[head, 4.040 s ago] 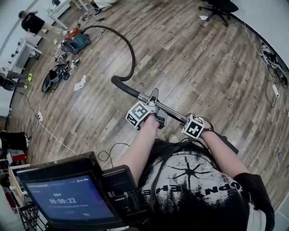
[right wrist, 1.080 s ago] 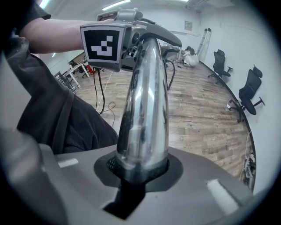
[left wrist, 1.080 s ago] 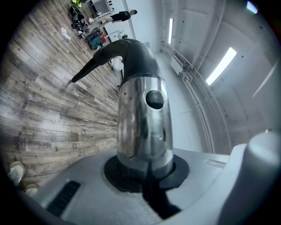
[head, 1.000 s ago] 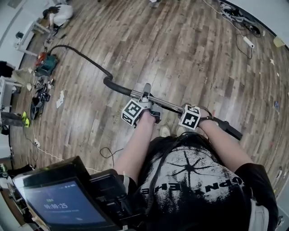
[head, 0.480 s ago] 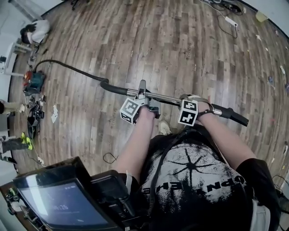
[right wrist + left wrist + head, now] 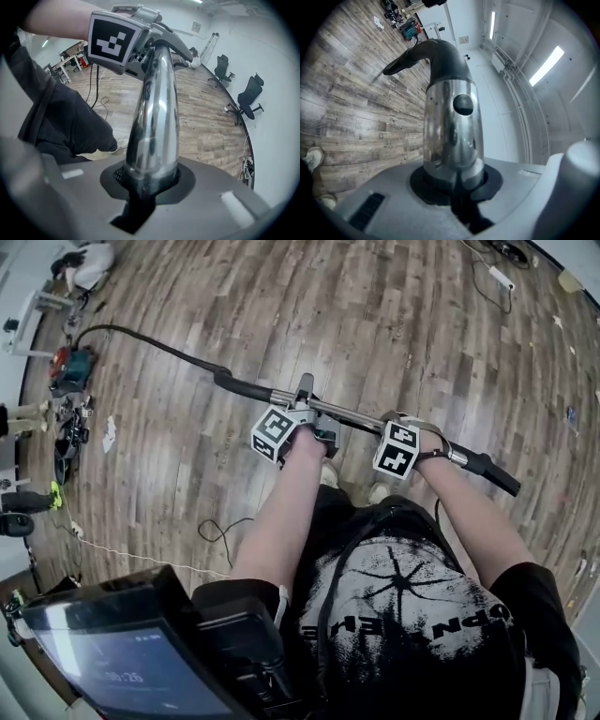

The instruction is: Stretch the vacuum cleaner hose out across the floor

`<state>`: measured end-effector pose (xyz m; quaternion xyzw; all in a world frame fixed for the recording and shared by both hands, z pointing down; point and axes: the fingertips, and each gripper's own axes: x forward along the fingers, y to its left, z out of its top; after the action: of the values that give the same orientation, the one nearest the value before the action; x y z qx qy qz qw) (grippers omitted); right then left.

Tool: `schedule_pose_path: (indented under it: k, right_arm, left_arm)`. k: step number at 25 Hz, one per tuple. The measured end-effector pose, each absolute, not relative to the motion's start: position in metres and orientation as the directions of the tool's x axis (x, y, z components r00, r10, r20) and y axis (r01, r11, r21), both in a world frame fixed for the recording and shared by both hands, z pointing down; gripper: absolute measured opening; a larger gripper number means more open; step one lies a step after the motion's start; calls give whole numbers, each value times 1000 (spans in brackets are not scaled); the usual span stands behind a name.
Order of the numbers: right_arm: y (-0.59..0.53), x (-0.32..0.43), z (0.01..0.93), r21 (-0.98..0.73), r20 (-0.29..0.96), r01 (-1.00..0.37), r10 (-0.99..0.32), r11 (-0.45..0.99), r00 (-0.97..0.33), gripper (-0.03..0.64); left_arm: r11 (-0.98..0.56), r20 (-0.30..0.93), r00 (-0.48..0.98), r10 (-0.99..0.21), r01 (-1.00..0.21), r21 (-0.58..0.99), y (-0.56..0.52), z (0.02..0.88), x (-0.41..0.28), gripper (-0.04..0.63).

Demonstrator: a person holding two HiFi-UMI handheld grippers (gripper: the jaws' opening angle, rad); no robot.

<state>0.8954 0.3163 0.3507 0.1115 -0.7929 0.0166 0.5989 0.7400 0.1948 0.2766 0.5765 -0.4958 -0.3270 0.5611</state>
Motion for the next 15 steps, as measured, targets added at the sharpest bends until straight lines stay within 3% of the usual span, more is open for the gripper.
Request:
schedule_pose_path:
  k: [4,11,15]
  right_arm:
    - [316,931,368,111,957,-187,-155,976,-243,80]
    - [305,945,397,103,977,-214,-139,971,-160,80]
    - [298,951,407,94,981,-252,-133,963,-143,80]
  left_arm:
    - [111,249,433,-867,-318,941,203,298,790,101]
    - [126,369,595,-714,-410,904,212,344,818,218]
    - [121,409,658,-632,-437,891,211,355,830,227]
